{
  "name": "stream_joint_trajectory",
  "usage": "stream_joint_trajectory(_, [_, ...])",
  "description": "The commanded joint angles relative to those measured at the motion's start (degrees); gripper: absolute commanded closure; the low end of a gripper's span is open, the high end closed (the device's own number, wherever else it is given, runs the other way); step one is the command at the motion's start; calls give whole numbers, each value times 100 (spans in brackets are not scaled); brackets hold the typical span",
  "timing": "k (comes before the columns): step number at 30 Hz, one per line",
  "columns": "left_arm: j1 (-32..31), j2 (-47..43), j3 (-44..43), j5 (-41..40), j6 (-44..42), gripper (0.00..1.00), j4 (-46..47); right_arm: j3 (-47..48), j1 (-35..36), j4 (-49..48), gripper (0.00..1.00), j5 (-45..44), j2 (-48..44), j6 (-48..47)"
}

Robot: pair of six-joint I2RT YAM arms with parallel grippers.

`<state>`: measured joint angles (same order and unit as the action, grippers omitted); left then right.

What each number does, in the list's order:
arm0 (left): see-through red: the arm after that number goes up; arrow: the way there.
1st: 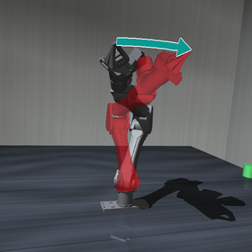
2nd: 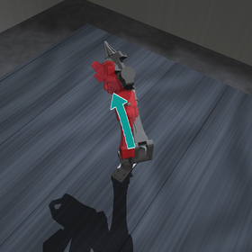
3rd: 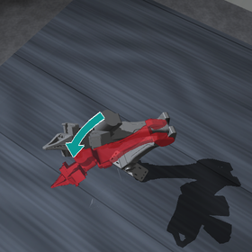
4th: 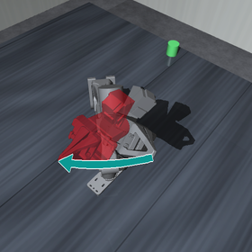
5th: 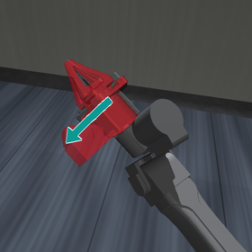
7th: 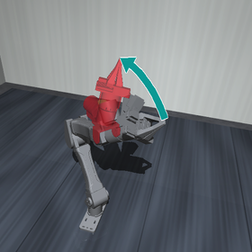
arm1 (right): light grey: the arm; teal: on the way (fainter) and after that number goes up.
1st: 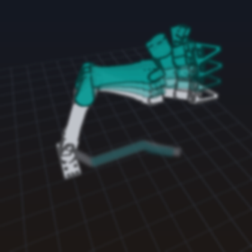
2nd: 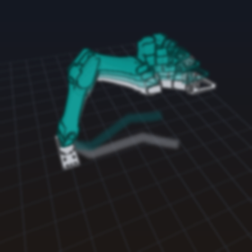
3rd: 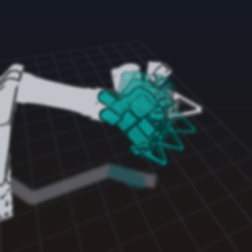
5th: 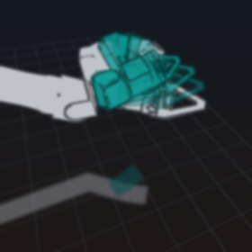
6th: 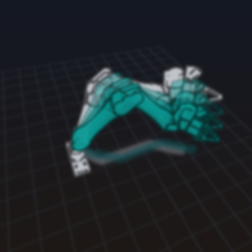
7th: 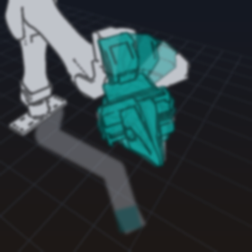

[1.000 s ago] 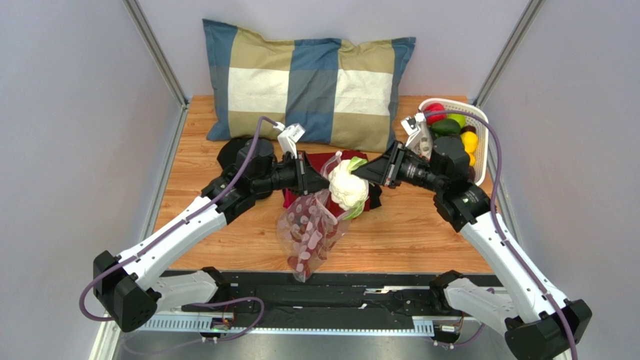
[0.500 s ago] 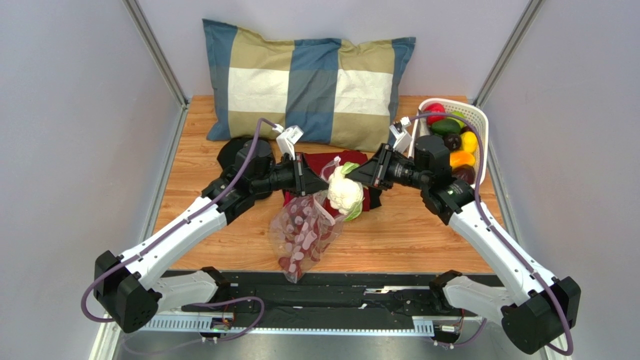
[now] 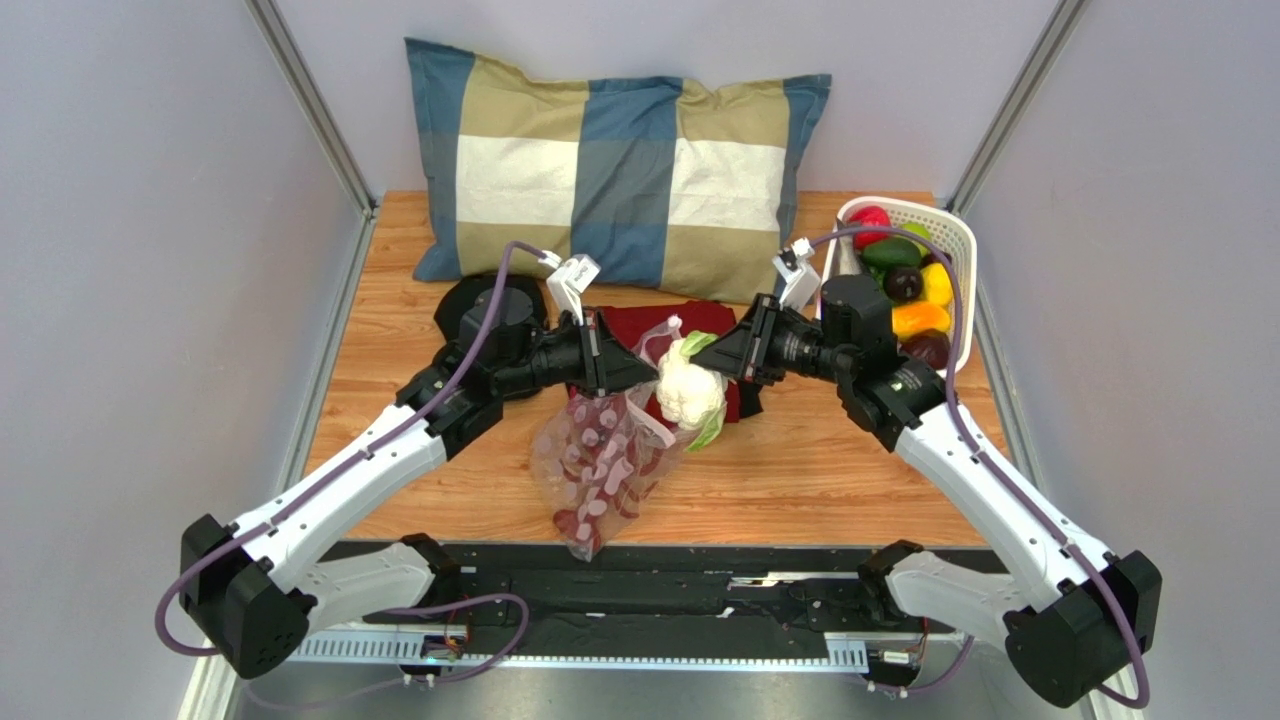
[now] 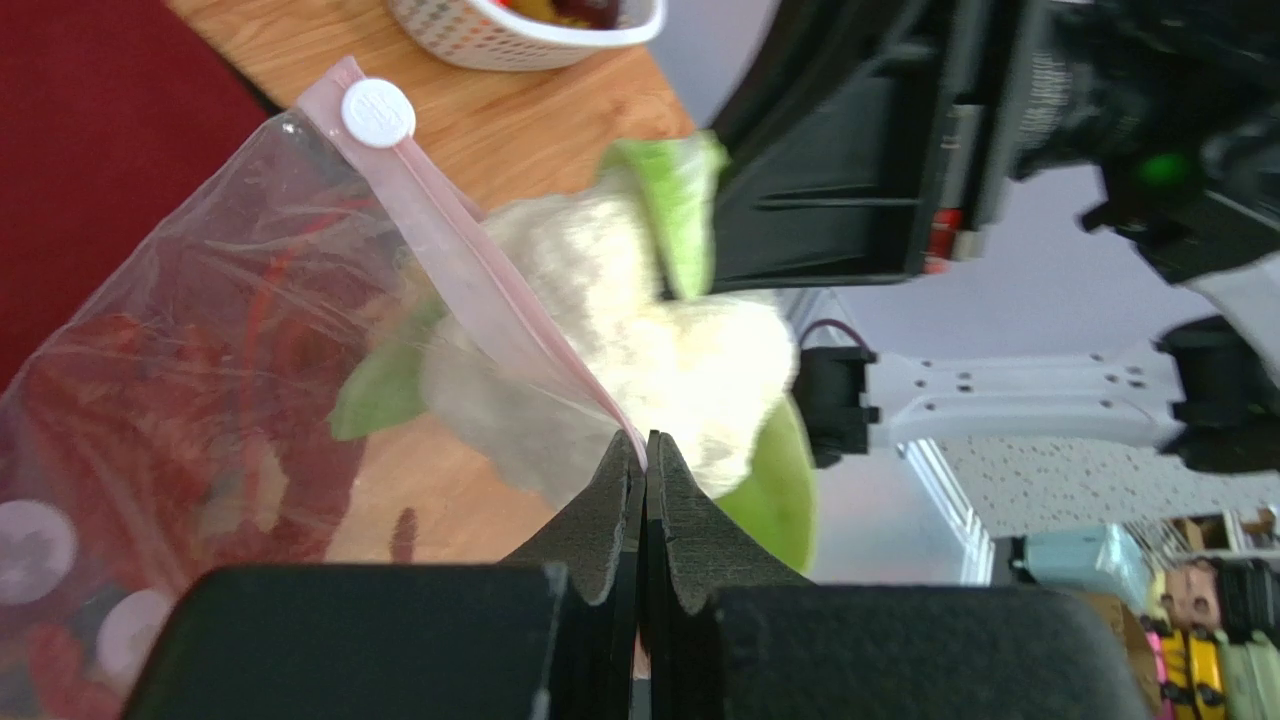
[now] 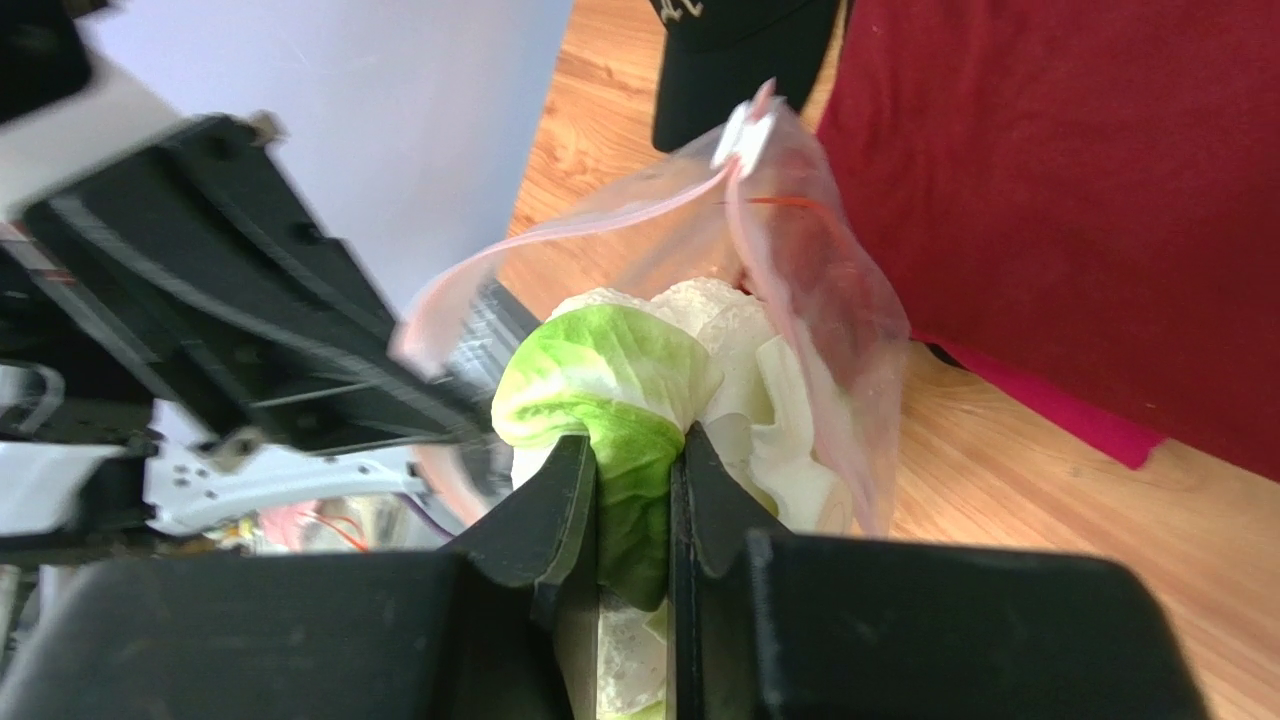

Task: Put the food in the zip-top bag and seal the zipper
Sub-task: Place the fake vegetable in the zipper food storage bag.

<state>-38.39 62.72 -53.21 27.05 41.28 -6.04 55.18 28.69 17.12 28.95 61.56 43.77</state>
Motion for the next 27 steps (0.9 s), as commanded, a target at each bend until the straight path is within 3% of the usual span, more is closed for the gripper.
stream_joint_trajectory(1, [-169,-366,-216,687,179,100,1017,178,-30,466,100,-188,-188,-966])
stream_joint_trajectory(6, [-195,-234,-198,1038,302,100,1342,309,-47,240,100,102,22,-695])
stream_joint_trajectory(15, [-257,-242,21,1303,662,100,2046,81,14,-1887,100,393,111,1625])
stream_joint_trajectory(23, [-265,-313,56,1198,680,100,2037,502,-12,-1160,100,-389,40,2608])
stream_joint_trajectory(27, [-265,-322,100,1136,776,100,2081,705,66,-720,100,-504,58,2595])
